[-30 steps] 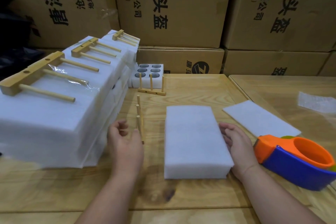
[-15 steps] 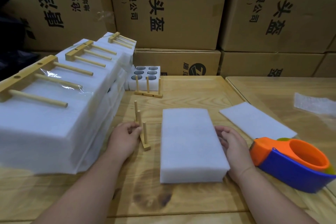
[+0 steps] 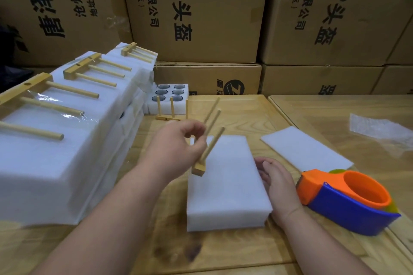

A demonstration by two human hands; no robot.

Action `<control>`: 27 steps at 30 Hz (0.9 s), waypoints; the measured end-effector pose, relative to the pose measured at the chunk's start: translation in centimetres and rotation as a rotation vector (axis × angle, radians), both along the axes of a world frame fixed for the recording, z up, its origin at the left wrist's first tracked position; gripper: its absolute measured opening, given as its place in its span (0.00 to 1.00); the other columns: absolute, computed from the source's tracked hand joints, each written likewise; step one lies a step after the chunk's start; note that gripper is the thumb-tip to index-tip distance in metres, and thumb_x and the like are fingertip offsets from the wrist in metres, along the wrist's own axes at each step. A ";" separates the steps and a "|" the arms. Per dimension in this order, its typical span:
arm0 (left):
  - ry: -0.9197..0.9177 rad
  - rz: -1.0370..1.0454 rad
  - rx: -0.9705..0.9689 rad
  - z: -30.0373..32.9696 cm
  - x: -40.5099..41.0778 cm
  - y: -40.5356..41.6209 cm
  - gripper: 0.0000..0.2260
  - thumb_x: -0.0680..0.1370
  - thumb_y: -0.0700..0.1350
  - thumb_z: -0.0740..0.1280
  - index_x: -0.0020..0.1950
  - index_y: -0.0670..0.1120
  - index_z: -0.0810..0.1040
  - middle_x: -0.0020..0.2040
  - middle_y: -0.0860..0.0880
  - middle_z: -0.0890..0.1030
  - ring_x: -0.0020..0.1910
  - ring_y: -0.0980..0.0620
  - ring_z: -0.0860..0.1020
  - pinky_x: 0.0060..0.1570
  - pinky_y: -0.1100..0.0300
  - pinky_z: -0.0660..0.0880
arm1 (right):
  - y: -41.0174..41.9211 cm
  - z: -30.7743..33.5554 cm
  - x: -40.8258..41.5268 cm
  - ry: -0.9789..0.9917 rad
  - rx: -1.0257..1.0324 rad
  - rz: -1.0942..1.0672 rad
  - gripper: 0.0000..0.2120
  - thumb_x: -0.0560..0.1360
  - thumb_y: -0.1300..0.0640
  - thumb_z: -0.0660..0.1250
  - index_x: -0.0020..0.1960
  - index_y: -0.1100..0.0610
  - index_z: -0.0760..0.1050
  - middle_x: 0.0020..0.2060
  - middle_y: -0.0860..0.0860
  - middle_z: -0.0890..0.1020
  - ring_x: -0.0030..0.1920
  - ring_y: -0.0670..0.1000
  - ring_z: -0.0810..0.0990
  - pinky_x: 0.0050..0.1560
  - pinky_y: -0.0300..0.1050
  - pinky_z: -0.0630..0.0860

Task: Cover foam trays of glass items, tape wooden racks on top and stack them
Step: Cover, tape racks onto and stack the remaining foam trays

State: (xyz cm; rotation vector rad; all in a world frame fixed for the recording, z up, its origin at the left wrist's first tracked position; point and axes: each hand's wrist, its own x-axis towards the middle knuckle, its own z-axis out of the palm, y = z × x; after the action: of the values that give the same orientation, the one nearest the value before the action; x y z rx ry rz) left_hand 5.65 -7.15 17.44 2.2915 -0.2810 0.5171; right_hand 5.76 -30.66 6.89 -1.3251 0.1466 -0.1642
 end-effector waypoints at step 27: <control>0.005 0.019 -0.291 -2.7 1.0 -2.1 0.20 0.75 0.60 0.64 0.67 0.70 0.72 0.67 0.63 0.73 0.64 0.67 0.72 0.59 0.61 0.71 | -0.1 0.3 -0.6 -0.074 -0.045 0.048 0.11 0.79 0.63 0.68 0.48 0.48 0.83 0.47 0.49 0.86 0.49 0.50 0.85 0.47 0.48 0.79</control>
State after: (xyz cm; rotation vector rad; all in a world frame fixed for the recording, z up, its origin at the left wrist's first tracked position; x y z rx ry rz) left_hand 6.63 -9.25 14.79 2.0139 -0.1693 0.5255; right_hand 5.19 -30.72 7.20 -1.3646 0.0490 -0.1765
